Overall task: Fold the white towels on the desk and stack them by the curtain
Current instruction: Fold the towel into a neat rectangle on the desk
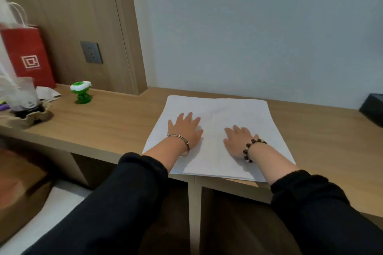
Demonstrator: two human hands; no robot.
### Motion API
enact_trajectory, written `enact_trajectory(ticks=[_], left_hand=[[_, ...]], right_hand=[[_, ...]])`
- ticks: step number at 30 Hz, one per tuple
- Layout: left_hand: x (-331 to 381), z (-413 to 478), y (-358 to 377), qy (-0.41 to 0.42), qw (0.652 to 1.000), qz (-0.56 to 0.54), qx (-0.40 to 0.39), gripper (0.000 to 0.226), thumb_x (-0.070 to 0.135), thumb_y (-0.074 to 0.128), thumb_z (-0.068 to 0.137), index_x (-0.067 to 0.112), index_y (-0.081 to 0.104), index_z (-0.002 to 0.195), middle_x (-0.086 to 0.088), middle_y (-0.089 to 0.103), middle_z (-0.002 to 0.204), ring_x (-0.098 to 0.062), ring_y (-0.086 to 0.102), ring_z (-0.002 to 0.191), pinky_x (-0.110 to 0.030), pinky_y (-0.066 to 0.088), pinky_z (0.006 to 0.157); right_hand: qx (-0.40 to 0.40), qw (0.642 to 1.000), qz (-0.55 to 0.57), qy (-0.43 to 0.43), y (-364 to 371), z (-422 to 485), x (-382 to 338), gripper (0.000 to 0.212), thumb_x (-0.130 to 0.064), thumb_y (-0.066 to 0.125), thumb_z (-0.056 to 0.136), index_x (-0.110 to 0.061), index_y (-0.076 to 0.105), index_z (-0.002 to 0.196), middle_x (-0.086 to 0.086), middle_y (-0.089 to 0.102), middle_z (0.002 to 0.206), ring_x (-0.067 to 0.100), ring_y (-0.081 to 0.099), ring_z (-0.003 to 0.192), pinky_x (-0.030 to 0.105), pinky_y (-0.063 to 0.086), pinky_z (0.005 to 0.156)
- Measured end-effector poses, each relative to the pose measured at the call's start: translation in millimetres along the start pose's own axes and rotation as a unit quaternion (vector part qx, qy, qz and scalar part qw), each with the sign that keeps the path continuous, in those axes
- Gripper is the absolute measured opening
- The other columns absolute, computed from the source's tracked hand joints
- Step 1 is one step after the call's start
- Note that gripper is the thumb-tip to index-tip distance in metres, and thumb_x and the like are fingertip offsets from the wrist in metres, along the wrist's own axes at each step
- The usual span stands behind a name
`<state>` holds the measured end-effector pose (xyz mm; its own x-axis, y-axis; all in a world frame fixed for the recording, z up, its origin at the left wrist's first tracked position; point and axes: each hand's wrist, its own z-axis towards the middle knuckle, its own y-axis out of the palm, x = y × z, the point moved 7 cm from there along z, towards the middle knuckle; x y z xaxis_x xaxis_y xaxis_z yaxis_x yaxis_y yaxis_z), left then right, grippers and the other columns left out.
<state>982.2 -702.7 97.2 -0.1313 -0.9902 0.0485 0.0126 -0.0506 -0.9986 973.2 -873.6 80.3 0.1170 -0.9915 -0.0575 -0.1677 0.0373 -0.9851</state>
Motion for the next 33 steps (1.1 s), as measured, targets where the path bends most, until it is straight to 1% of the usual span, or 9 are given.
enact_trajectory(ticks=[3,7,9,13,20,23,25,29,33], left_hand=[[-23.0,4.3,25.4,-0.037,0.999,0.0,-0.036,0.058,0.055,0.013,0.097,0.036,0.001,0.151,0.01,-0.009,0.159,-0.023,-0.011,0.146,-0.06,0.0,0.112],[-32.4,9.0,40.3,-0.052,0.998,-0.014,-0.022,0.062,0.06,0.01,0.094,0.037,-0.001,0.15,0.01,-0.01,0.159,-0.022,-0.012,0.146,-0.064,0.0,0.109],[-31.1,11.3,40.1,-0.044,0.999,-0.015,-0.011,0.063,0.06,0.011,0.094,0.036,0.0,0.15,0.009,-0.01,0.159,-0.022,-0.012,0.146,-0.064,-0.001,0.109],[-32.6,11.0,42.2,-0.043,0.999,-0.016,-0.007,0.064,0.061,0.012,0.093,0.036,0.001,0.151,0.008,-0.01,0.16,-0.023,-0.012,0.146,-0.065,-0.002,0.108],[-30.2,11.8,40.1,-0.046,0.997,-0.009,-0.053,0.064,0.06,0.013,0.093,0.033,0.004,0.15,0.007,-0.008,0.16,-0.025,-0.009,0.146,-0.067,0.001,0.107],[-27.9,29.7,18.9,-0.041,0.995,0.034,-0.085,0.058,0.054,0.027,0.091,0.028,0.028,0.142,-0.001,0.024,0.151,-0.03,0.022,0.139,-0.065,0.015,0.105],[-22.7,51.3,0.0,-0.027,0.997,0.022,-0.069,0.047,0.041,0.034,0.093,0.025,0.035,0.138,-0.004,0.037,0.142,-0.03,0.034,0.132,-0.061,0.021,0.106],[-0.9,99.9,-10.5,0.026,0.999,-0.046,-0.013,0.049,0.026,0.034,0.098,0.027,0.027,0.146,0.001,0.029,0.152,-0.028,0.026,0.138,-0.051,0.023,0.109],[28.4,132.4,9.2,0.094,0.994,-0.048,-0.039,0.049,0.026,0.029,0.1,0.03,0.022,0.148,0.005,0.023,0.156,-0.025,0.015,0.144,-0.051,0.017,0.113]], right_hand=[[-0.045,0.998,0.02,0.034,14.2,23.2,23.7,0.06,-0.052,0.016,0.098,-0.029,0.001,0.152,0.001,-0.009,0.16,0.028,-0.004,0.146,0.06,0.011,0.113],[-0.086,0.984,0.014,0.152,3.7,49.3,69.7,0.067,-0.056,0.023,0.095,-0.028,0.003,0.152,0.006,-0.003,0.159,0.034,0.007,0.144,0.059,0.02,0.111],[-0.073,0.989,-0.017,0.128,-10.8,66.2,51.9,0.067,-0.053,0.029,0.095,-0.025,0.008,0.152,0.007,0.005,0.158,0.034,0.014,0.143,0.058,0.021,0.112],[-0.009,0.999,-0.001,-0.033,-11.8,91.1,-26.5,0.061,-0.05,0.02,0.099,-0.026,0.004,0.152,0.001,-0.005,0.161,0.025,-0.002,0.147,0.056,0.004,0.115],[0.038,0.99,0.052,0.123,-0.7,107.5,10.0,0.06,-0.051,0.011,0.097,-0.029,0.002,0.153,-0.001,-0.008,0.161,0.022,-0.005,0.147,0.057,-0.001,0.115],[0.046,0.989,0.056,0.127,0.5,110.1,9.4,0.06,-0.05,0.011,0.097,-0.029,0.002,0.153,-0.001,-0.008,0.161,0.022,-0.005,0.147,0.056,-0.002,0.115],[0.053,0.989,0.053,0.128,0.5,110.7,10.4,0.06,-0.049,0.012,0.097,-0.029,0.003,0.153,-0.001,-0.007,0.161,0.022,-0.004,0.147,0.056,0.0,0.115],[0.066,0.988,0.047,0.128,-0.6,111.6,10.8,0.06,-0.049,0.012,0.096,-0.029,0.004,0.153,0.0,-0.005,0.161,0.022,-0.003,0.147,0.055,0.001,0.115],[0.07,0.989,0.045,0.123,0.0,111.9,11.3,0.06,-0.049,0.012,0.097,-0.029,0.005,0.153,0.0,-0.004,0.161,0.022,-0.002,0.147,0.055,0.002,0.115]])
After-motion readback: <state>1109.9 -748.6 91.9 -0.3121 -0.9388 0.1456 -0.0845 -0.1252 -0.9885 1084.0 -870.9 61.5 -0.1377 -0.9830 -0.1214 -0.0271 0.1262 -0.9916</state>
